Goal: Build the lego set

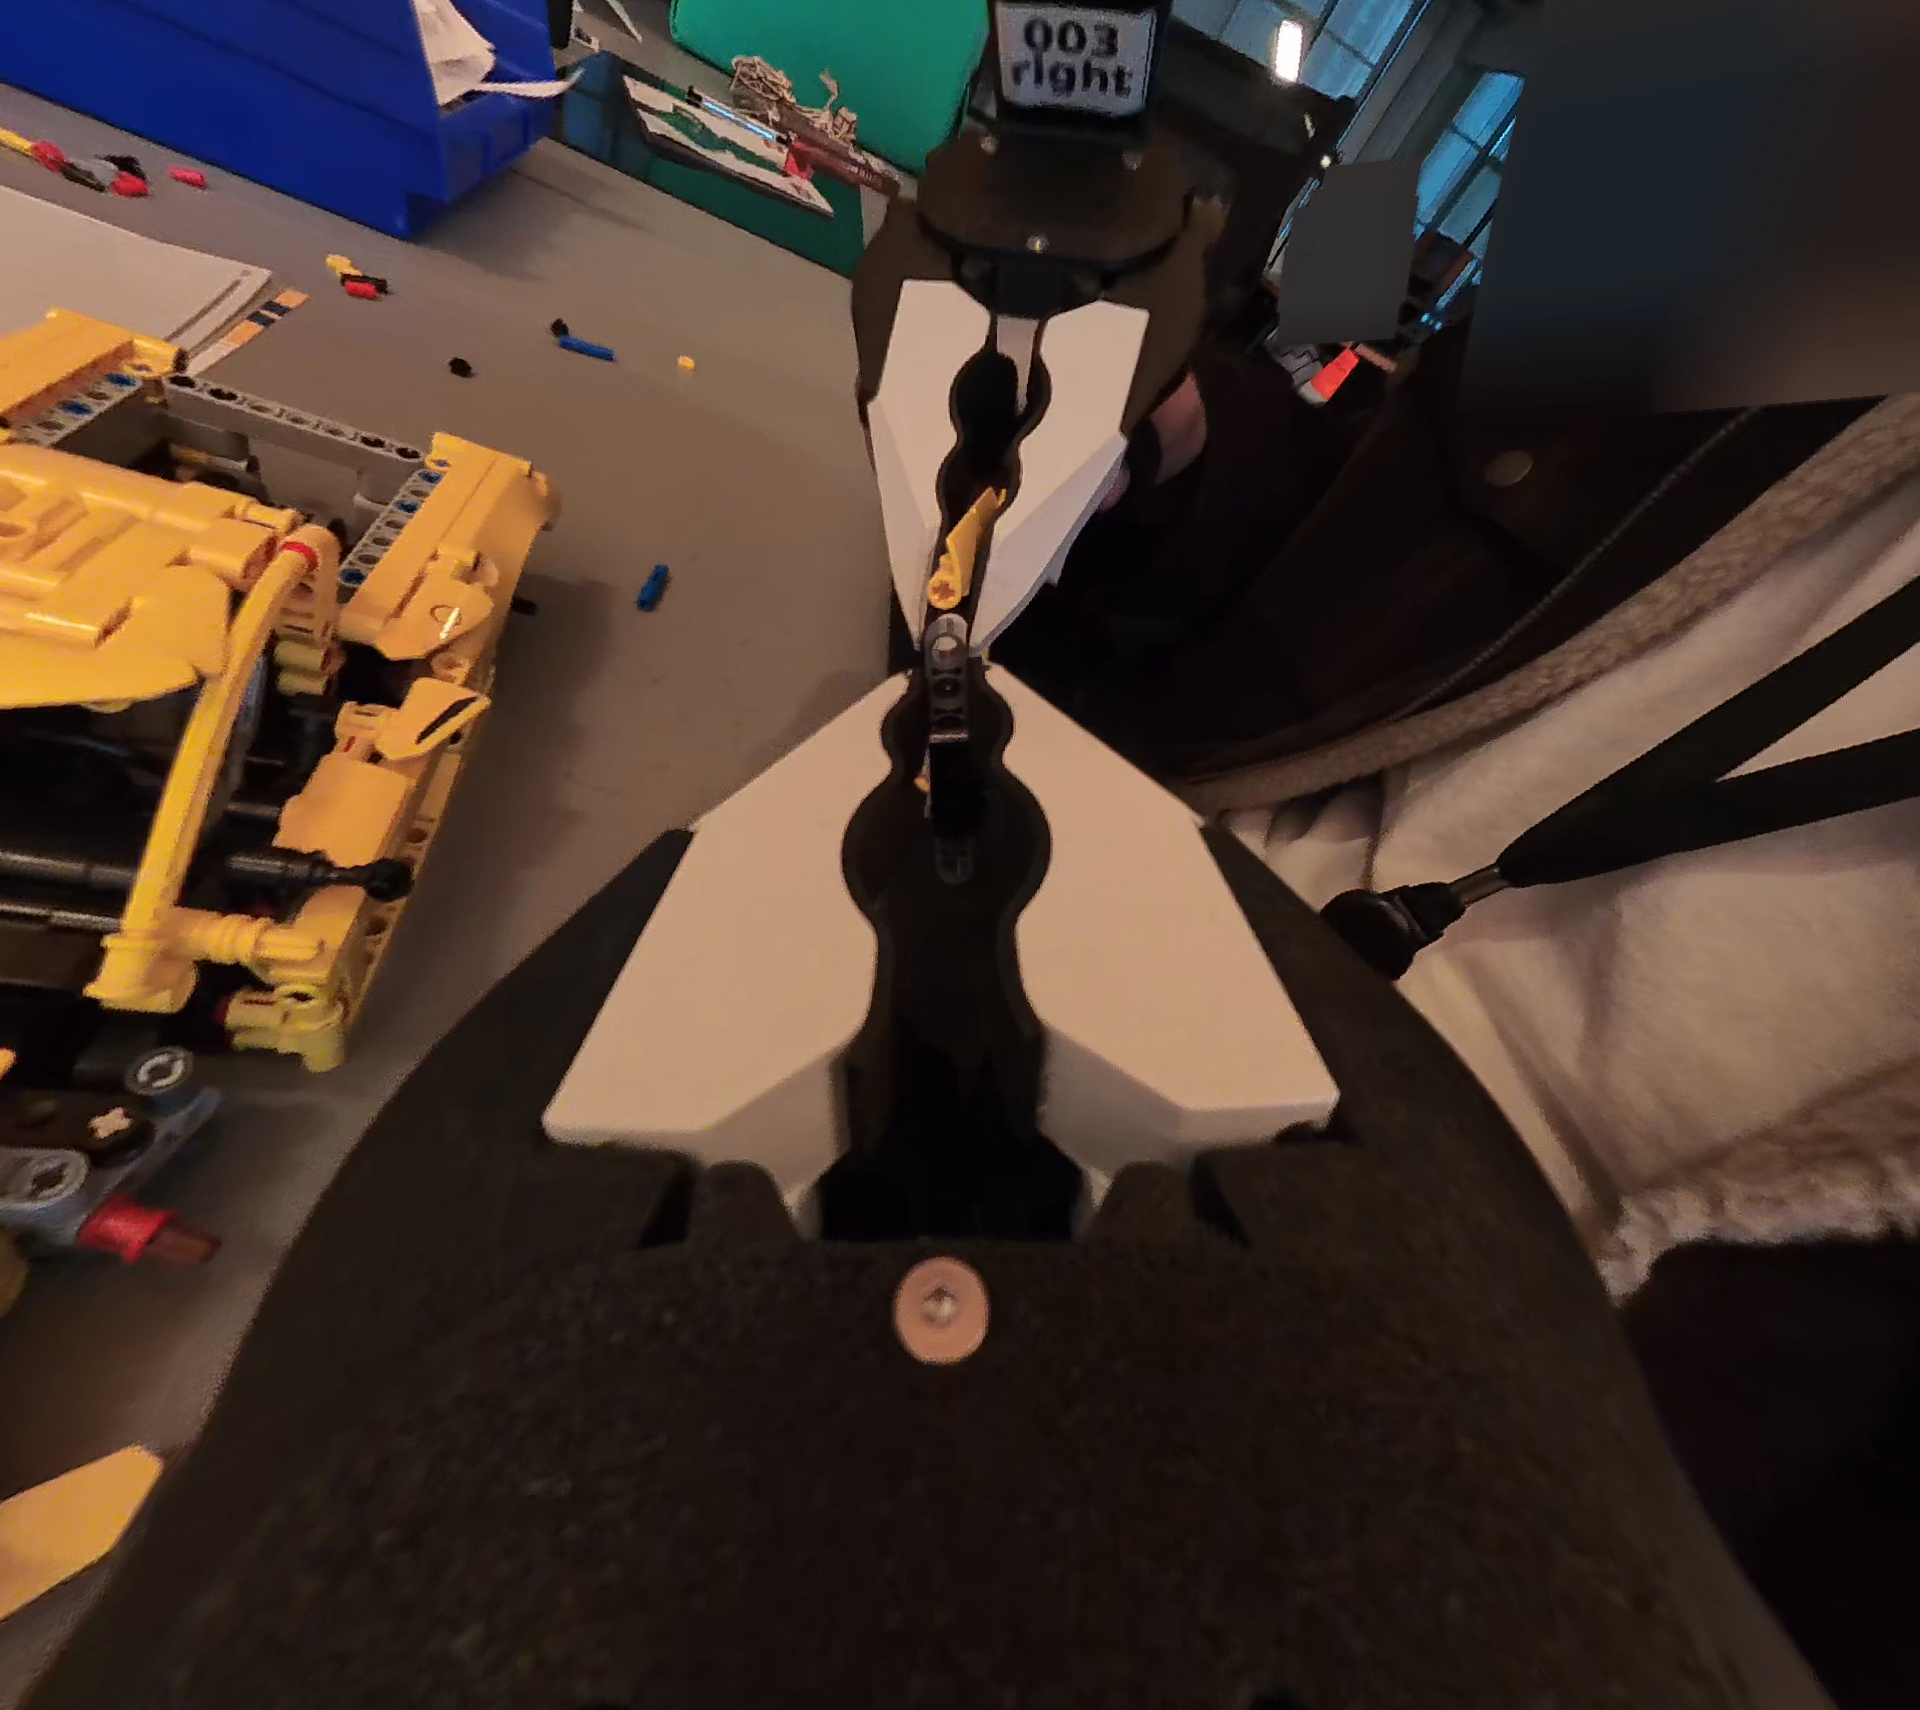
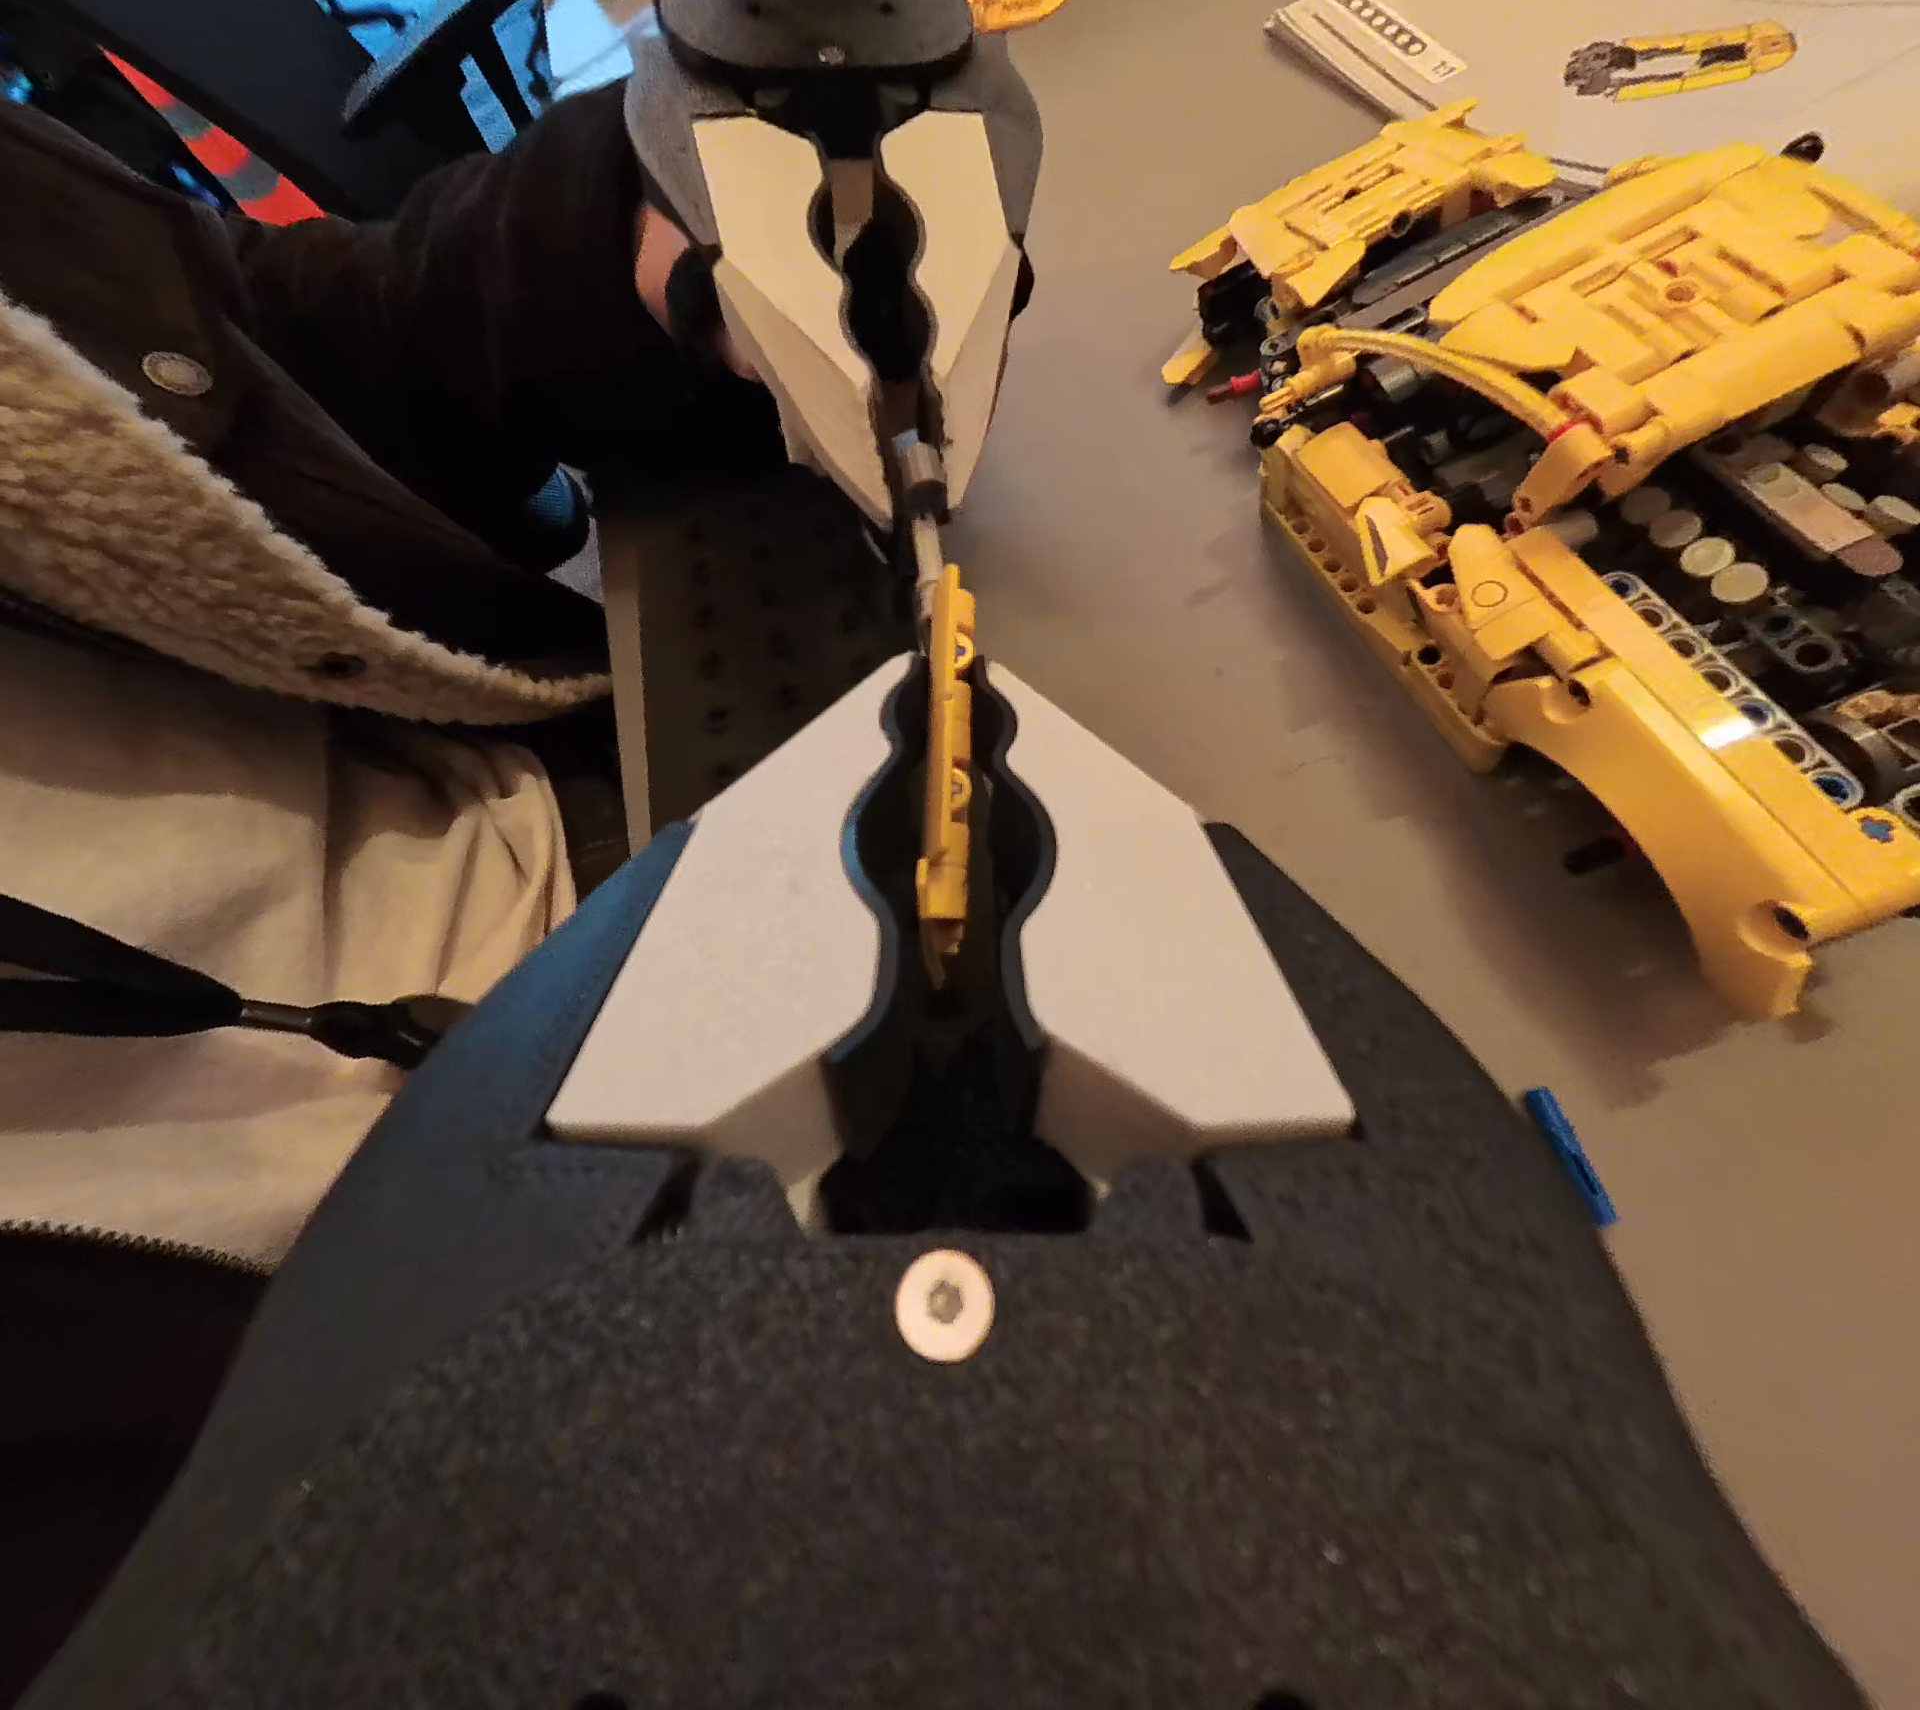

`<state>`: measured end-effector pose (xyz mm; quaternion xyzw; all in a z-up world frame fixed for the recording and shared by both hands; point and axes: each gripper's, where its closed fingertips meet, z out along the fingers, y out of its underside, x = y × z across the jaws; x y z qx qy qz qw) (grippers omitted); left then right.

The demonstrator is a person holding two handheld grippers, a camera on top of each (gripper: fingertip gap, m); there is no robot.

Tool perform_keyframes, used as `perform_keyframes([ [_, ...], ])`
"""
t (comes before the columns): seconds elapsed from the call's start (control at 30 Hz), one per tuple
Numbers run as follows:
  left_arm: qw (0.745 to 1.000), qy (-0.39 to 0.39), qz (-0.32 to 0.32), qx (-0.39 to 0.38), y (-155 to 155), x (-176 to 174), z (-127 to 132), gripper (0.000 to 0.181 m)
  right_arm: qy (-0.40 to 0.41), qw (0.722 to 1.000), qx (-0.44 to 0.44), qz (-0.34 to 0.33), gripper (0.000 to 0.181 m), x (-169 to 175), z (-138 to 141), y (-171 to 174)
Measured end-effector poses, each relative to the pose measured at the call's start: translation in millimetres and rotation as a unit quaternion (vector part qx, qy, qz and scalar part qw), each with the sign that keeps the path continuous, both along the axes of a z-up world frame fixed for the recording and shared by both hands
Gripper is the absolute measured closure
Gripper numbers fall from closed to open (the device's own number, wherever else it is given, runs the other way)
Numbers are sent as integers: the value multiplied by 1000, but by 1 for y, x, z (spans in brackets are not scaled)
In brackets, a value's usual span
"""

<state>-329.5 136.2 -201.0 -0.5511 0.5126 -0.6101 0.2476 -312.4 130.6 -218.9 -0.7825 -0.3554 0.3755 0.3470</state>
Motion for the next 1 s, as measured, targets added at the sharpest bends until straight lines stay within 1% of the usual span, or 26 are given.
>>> perform_keyframes([
  [0.07, 1000, -2, 0, -14, 2, 0, 2, 174, 28, 1000, 2, -5, 175, -1, 2, 2],
  [0.17, 1000, 16, 3, -4, 3, 1, -5, 174, 34, 999, -9, 1, 174, -1, -6, 2],
  [0.37, 1000, 21, -3, -10, 1, 0, -6, 175, 77, 997, -16, 13, 174, -6, -5, 2],
  [0.6, 1000, 23, -17, 2, -5, 1, -8, 174, 59, 997, -30, 31, 174, -5, -5, -5],
  [0.67, 1000, 21, -13, -2, -4, 1, -7, 175, 60, 997, -33, 22, 174, -5, -5, -4],
  [0.77, 1000, 9, -13, -18, -2, 1, -3, 174, 87, 995, -50, 19, 174, -7, -1, -4],
  [0.9, 998, 0, -41, -40, -10, -1, 1, 175, 119, 989, -76, 38, 174, -10, 2, -11],
  [0.93, 998, 2, -52, -42, -14, 0, 1, 174, 124, 987, -93, 47, 174, -13, 2, -14],
  [1.0, 998, 16, -49, -41, -12, 1, -4, 174, 113, 989, -90, 40, 174, -11, -3, -11],
])
